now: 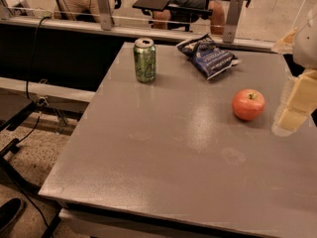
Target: Move apple near green can
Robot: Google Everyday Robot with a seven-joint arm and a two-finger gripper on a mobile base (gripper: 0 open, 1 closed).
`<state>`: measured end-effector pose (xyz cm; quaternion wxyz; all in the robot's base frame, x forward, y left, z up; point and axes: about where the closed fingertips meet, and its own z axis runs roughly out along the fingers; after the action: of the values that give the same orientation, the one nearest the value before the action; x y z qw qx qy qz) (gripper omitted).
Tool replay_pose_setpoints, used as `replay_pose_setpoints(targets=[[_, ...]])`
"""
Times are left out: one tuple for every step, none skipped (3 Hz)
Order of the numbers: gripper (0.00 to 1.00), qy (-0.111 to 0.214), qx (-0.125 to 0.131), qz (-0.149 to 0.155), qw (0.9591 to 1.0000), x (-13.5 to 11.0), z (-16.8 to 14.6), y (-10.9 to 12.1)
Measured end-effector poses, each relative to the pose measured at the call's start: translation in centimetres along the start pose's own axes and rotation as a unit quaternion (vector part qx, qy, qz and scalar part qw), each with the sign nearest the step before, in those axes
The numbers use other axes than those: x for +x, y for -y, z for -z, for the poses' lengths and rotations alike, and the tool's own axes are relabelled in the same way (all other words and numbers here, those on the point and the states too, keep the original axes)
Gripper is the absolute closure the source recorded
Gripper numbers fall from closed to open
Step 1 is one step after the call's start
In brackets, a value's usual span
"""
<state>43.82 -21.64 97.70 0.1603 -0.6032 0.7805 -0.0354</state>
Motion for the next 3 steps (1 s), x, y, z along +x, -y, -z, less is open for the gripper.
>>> replay_pose_setpoints(targets=[[0.00,0.000,0.000,0.000,1.0000,0.0,0.0,0.0],[0.00,0.022,-0.008,-0.013,0.9997,0.0,-1.8,1.4],[0.00,0.052,-0.018,-0.025,0.9982,-0.1,-5.1,3.7]])
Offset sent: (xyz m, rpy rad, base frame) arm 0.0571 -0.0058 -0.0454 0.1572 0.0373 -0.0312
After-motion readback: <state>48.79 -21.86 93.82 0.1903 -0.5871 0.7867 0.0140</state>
